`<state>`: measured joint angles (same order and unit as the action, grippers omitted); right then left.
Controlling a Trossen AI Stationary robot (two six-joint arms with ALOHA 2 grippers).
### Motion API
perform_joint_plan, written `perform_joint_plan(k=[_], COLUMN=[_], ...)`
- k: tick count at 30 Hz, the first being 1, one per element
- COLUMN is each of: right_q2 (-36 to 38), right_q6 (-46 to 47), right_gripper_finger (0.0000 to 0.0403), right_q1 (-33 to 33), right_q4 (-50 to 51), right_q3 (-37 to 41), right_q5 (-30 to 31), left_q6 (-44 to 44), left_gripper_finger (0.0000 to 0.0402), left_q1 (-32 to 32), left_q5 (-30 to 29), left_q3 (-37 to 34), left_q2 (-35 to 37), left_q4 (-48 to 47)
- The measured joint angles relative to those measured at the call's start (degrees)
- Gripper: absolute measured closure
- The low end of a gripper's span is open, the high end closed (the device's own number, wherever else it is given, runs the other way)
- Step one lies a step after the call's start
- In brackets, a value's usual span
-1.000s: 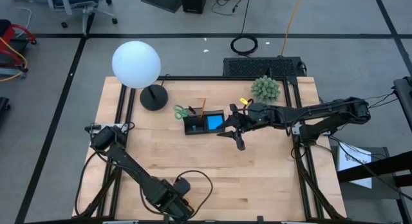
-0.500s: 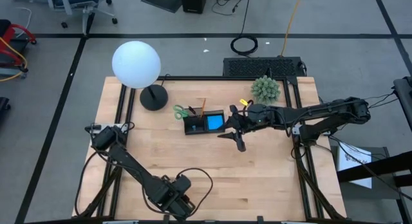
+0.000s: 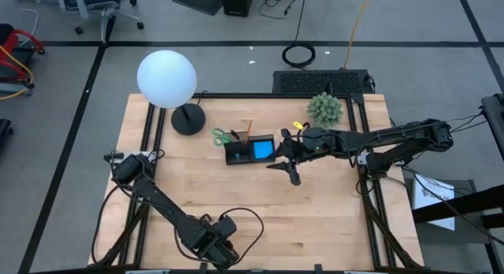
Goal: Pick and place office supplies into organizer
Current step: Put the green eraser into the black desk organizer
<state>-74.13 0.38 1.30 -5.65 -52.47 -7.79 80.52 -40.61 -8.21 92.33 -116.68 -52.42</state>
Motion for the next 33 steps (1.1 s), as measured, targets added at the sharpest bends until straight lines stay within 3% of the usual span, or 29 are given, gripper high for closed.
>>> perform_joint_plan(k=[13, 26, 33], right_q2=[0.00, 0.00, 0.00], right_q6=[0.02, 0.38, 0.51], right_gripper_finger=[0.0284, 0.0284, 0.0284], right_q1=[0.00, 0.00, 0.29], right_q4=[0.13, 0.28, 0.33], right_q3=[0.00, 0.00, 0.00], right_q5=[0.00, 0.00, 0.02], left_q6=[4.85, 6.90, 9.63], left_gripper_finger=[0.0236, 0.0236, 0.0236], left_q1=[-0.17, 0.10, -0.07], left_q5=[0.99, 9.04, 8.41], left_q3=[0.02, 0.02, -1.11], left_q2=[-0.86, -6.26, -6.18], left_q4=[-5.93, -10.19, -14.35])
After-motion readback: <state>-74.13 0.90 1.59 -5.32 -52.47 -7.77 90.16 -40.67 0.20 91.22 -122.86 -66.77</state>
